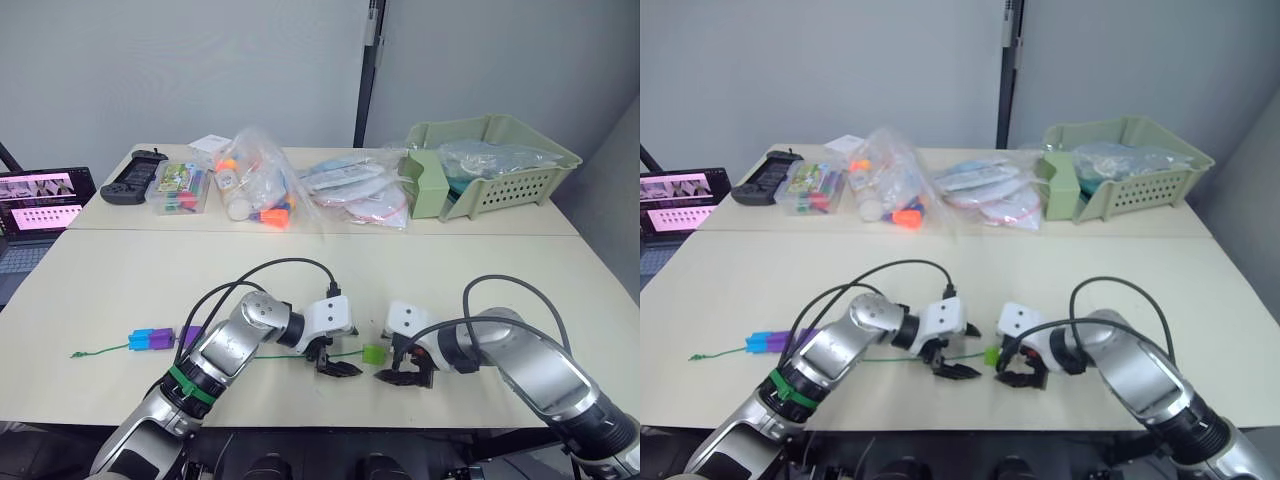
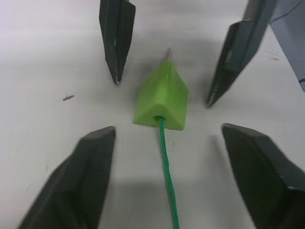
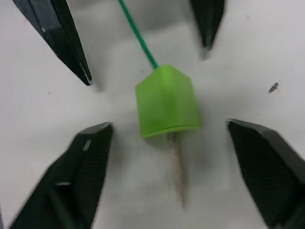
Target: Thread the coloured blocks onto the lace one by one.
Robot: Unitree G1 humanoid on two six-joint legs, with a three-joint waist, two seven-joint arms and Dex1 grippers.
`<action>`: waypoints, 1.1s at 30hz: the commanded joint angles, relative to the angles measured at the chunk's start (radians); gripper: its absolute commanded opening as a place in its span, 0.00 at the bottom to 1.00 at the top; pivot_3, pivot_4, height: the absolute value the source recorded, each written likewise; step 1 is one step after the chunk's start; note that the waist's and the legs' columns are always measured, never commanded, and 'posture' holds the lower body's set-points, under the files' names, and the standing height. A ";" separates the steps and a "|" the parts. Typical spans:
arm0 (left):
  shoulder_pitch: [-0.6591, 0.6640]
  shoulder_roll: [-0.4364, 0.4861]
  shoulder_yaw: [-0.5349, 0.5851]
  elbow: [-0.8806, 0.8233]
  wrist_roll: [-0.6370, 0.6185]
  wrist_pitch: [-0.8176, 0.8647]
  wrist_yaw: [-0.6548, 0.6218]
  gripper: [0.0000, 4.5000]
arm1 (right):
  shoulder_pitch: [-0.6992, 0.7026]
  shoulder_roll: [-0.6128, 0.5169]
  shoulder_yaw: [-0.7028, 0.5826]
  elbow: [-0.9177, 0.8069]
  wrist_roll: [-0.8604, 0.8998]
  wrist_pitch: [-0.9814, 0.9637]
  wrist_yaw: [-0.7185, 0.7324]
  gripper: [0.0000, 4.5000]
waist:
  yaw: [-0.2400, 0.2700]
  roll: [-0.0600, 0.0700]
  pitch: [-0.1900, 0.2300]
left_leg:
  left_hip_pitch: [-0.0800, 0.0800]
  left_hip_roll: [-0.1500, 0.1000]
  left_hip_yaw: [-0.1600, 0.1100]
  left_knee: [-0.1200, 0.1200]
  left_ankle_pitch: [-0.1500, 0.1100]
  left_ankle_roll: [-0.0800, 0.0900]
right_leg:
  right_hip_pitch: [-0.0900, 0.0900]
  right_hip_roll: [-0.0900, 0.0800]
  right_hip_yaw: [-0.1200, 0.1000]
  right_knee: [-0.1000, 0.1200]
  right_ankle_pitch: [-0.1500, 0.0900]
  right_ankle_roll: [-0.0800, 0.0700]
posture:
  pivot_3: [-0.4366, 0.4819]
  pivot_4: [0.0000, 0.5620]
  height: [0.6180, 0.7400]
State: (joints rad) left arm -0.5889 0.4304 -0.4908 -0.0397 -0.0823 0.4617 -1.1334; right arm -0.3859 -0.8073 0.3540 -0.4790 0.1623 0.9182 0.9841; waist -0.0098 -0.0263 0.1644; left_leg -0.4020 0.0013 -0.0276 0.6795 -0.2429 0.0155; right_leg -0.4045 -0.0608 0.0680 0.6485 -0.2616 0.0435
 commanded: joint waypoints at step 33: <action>-0.040 -0.100 -0.099 0.217 0.114 -0.169 -0.001 0.30 | 0.186 -0.034 -0.133 0.052 0.050 -0.266 -0.054 0.75 | -0.004 0.000 0.000 | 0.003 0.000 0.001 0.000 0.000 0.000 | 0.003 0.001 0.001 -0.001 0.000 0.001 | 0.48 0.27 1.00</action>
State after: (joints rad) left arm -0.6340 0.3126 -0.5756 0.1525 -0.0017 0.2794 -1.1303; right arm -0.1889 -0.8353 0.2199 -0.4268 0.2254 0.6753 0.9254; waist -0.0137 -0.0263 0.1644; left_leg -0.3994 0.0011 -0.0271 0.6799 -0.2428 0.0155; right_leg -0.4017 -0.0601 0.0687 0.6479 -0.2614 0.0443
